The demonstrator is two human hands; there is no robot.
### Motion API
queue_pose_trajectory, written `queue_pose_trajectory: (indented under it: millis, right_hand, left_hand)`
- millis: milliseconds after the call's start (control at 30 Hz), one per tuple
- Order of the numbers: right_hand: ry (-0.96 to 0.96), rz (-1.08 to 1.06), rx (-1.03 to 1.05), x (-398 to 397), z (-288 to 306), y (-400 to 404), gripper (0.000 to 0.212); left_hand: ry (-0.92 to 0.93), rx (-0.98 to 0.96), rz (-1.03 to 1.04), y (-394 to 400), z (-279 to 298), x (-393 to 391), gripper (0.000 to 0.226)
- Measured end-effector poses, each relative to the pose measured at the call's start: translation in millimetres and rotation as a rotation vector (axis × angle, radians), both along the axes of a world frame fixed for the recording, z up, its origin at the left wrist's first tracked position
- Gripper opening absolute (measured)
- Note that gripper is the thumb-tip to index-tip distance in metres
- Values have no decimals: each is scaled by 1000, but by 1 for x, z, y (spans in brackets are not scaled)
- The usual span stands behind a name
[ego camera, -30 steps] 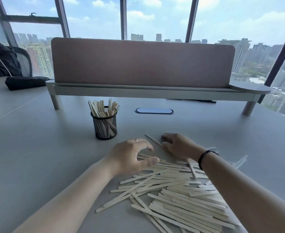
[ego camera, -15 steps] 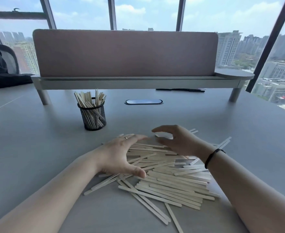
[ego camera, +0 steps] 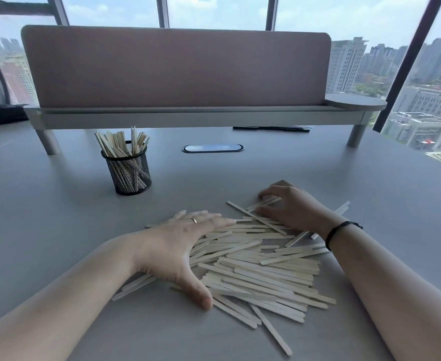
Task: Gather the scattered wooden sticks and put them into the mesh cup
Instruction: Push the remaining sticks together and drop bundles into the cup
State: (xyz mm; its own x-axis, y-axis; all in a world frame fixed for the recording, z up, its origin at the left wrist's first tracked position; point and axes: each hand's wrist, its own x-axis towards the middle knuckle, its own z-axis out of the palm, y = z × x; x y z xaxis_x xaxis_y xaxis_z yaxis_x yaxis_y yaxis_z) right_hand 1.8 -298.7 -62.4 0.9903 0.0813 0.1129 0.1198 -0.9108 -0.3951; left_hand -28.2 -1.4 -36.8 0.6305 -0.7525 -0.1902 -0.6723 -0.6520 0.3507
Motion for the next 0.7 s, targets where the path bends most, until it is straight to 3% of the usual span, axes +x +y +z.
queue_pose_trajectory:
  millis: [367,633,700]
  right_hand:
    - [-96,-67,126,2,-4,29,26]
    - [84,120,191,-12,13,50,47]
    - [82,156,131,-14,11,55,64]
  left_hand:
    - [-213,-152,132,-8,-14,5,84]
    - [-266,-134,238,-9,-21,15,84]
    - [-277,-123,267,-8,-21,17,85]
